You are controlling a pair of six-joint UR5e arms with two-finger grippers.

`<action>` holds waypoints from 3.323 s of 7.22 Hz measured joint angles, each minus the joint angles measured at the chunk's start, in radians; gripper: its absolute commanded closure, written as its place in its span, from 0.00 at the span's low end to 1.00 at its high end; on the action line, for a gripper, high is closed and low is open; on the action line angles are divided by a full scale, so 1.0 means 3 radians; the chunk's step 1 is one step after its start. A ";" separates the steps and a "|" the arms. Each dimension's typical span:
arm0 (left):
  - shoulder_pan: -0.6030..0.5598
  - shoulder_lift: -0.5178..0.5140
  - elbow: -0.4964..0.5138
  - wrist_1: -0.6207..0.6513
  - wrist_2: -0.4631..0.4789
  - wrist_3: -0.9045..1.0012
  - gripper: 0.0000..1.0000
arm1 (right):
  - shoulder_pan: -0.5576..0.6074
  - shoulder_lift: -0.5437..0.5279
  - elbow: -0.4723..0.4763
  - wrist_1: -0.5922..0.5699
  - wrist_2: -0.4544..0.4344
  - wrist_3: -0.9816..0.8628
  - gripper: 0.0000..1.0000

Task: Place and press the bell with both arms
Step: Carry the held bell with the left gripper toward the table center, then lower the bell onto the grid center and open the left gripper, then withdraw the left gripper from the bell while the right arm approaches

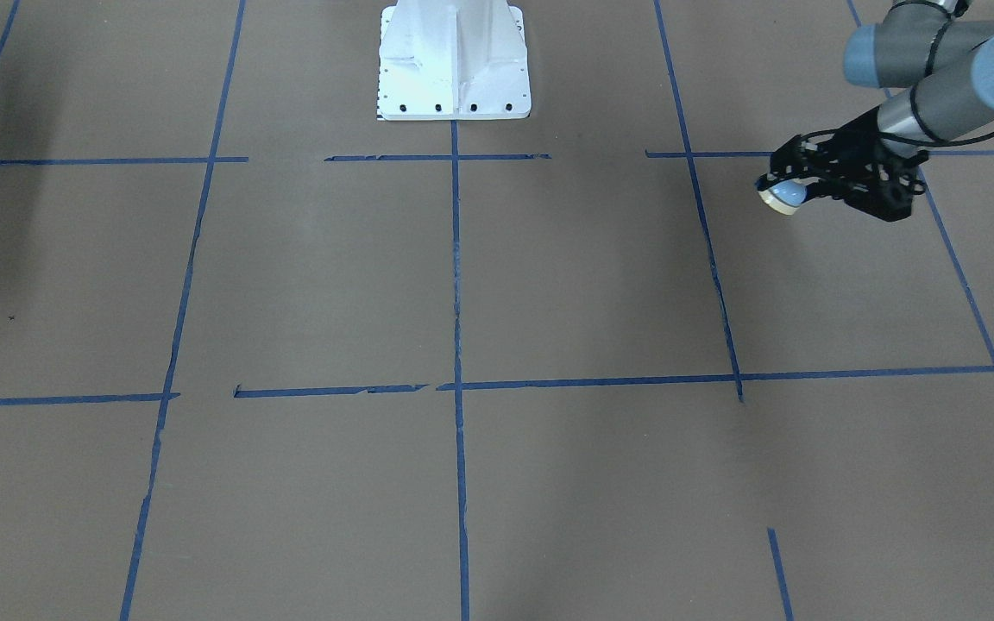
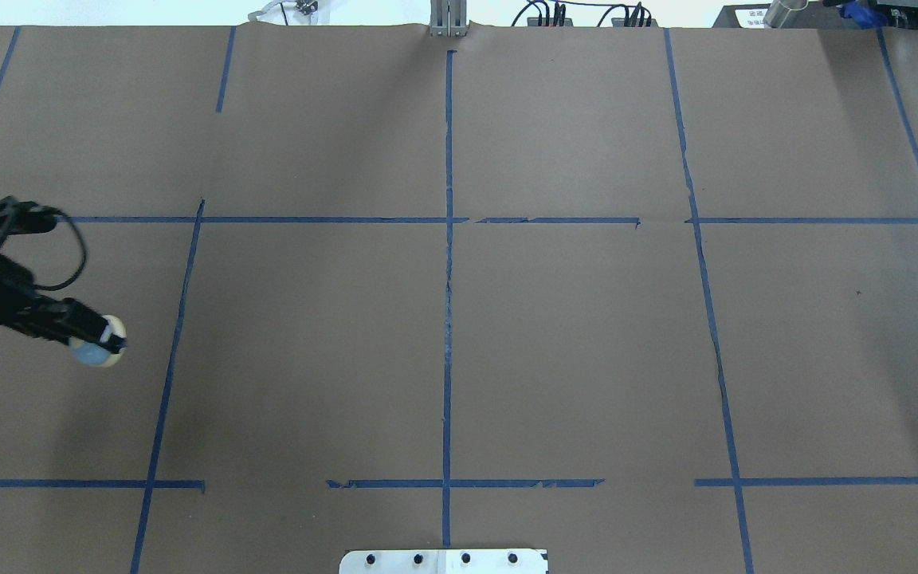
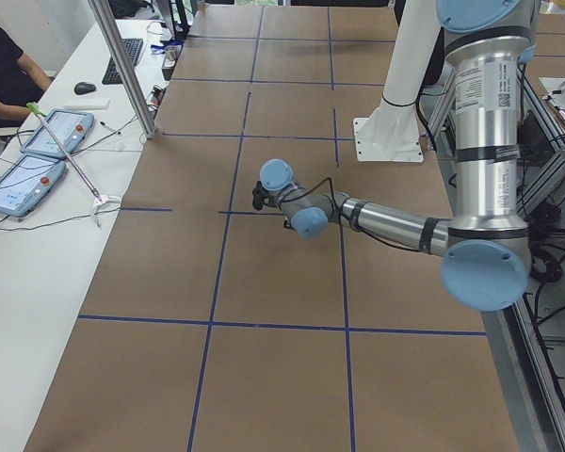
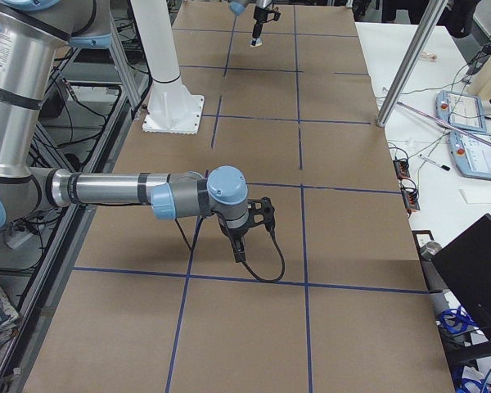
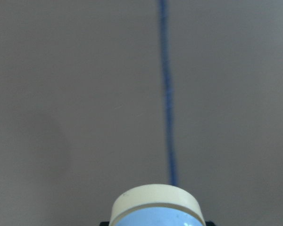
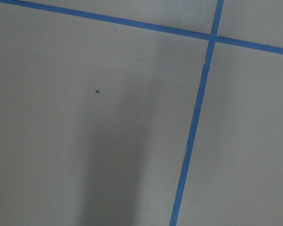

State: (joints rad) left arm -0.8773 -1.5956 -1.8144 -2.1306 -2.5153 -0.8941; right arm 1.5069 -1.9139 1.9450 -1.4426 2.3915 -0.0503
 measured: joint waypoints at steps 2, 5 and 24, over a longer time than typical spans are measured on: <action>0.0321 -0.1063 0.0249 0.0597 0.0179 -0.0693 0.90 | -0.0005 0.0018 -0.0011 -0.0002 0.0000 0.0009 0.00; 0.0714 -0.2565 0.1459 0.0959 0.0839 -0.1293 0.86 | -0.0061 0.0030 -0.0018 -0.0003 0.0004 0.0033 0.00; 0.0423 -0.1501 -0.0127 0.1327 0.1270 -0.1325 0.00 | -0.1373 0.1716 -0.0003 0.0008 -0.0104 0.2770 0.00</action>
State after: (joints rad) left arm -0.7504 -2.0460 -1.8525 -1.7325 -2.1341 -1.2917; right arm 1.0950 -1.3991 1.9440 -1.4403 2.3603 0.7808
